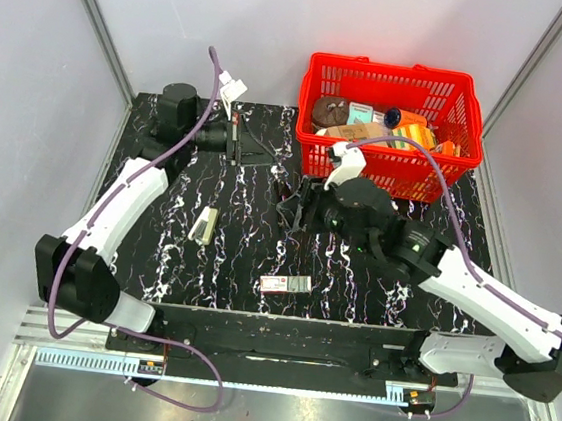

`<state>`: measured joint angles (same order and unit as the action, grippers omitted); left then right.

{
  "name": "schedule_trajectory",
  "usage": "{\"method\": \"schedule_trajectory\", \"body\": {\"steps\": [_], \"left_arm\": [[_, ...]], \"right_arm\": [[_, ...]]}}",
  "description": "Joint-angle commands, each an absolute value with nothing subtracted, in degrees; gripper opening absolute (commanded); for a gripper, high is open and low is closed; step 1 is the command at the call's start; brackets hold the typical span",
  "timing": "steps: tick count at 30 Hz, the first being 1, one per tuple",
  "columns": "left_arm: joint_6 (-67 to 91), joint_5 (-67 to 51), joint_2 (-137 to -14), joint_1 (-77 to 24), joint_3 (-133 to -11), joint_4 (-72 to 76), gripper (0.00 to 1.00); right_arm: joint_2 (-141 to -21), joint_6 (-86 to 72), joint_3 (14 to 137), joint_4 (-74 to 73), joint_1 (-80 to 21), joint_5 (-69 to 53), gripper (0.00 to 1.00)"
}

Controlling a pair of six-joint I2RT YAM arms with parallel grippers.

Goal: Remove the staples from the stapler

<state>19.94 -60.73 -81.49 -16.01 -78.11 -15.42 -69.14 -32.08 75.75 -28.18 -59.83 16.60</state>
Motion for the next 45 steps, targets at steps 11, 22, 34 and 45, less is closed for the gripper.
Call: {"method": "schedule_trajectory", "body": {"steps": [11, 22, 34, 45], "left_arm": [[91.7, -70.2, -84.6, -15.2, -61.3, 72.7, 0.00], [93.4, -68.7, -80.7, -15.3, -58.3, 73.4, 0.00], [92.9, -68.9, -80.9, -15.3, -58.2, 72.4, 0.00], [91.6, -69.0, -80.0, -15.2, -58.1, 70.8, 0.00]], "right_arm": [[-65.5, -30.3, 78.7, -18.0, -58.3, 9.4, 0.59], [-67.8, -31.0, 79.7, -12.4, -55.2, 8.0, 0.57], [-70.7, -33.6, 78.2, -7.4, -53.6, 4.2, 0.54], [-71.6, -34.8, 77.0, -5.1, -52.7, 1.9, 0.44]]}}
